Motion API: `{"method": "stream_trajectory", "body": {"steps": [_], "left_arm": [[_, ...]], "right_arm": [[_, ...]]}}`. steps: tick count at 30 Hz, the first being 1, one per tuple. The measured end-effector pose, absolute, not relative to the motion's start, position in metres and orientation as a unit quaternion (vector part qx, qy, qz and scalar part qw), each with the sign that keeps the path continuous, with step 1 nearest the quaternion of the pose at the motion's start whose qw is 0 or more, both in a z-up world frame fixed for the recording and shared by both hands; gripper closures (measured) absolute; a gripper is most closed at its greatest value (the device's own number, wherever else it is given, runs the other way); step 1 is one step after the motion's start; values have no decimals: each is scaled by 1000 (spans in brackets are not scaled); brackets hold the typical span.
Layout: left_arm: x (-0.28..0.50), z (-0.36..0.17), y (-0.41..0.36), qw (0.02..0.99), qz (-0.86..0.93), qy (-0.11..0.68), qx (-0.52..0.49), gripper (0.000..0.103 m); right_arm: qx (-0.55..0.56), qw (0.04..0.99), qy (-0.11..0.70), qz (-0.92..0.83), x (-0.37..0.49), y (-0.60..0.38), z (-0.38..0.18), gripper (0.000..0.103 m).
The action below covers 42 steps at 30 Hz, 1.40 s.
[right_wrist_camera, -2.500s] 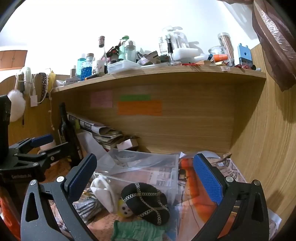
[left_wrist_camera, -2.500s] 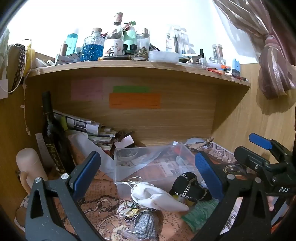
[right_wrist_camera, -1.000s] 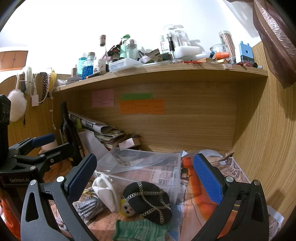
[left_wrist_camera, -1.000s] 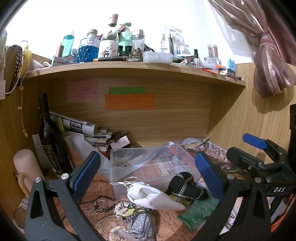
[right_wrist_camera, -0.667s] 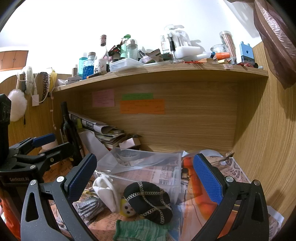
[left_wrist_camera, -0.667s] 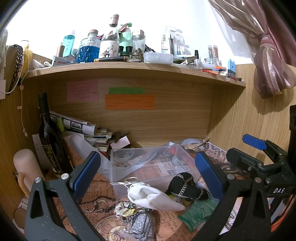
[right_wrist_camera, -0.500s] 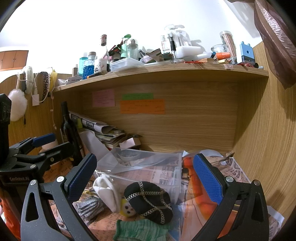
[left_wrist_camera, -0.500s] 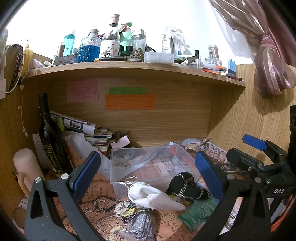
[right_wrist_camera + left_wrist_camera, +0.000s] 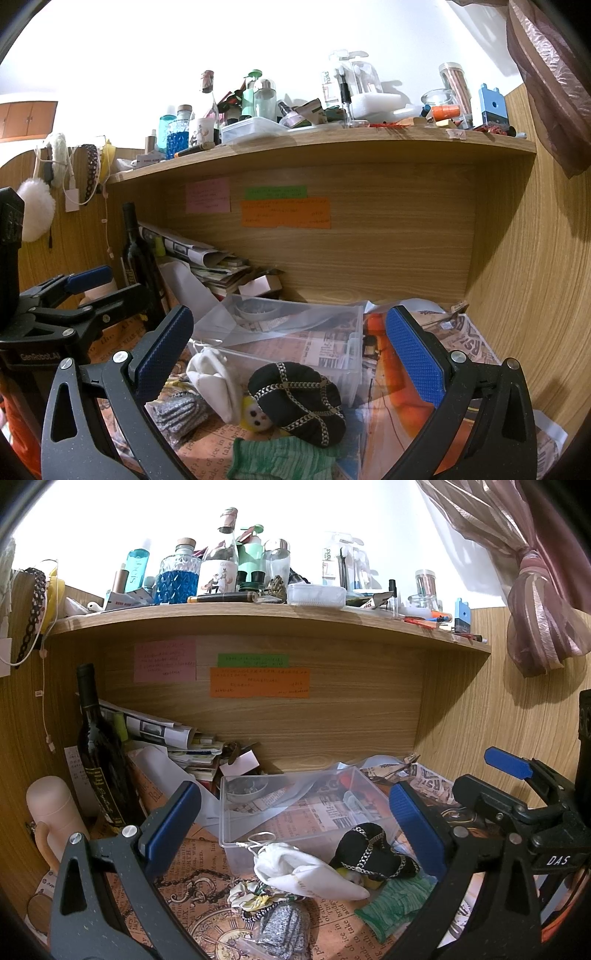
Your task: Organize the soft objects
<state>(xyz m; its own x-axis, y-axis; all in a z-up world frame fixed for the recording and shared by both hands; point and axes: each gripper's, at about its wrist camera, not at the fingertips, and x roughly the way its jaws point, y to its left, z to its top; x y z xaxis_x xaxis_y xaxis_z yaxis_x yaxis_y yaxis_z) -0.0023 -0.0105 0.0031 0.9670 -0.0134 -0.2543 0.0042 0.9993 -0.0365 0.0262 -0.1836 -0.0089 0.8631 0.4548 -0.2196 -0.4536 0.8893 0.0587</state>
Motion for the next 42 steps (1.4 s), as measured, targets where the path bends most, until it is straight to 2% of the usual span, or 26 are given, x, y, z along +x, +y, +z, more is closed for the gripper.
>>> {"method": "stream_trajectory", "body": {"steps": [24,42], "left_arm": [[-1,2,-9,991,-6,132,-20,0],[59,-85,14,952,-12,299,-68,0]], "right_arm": [[-1,964,121,239,27,-184,-12,0],[17,923,296,244,80,-186,-93,1]]}}
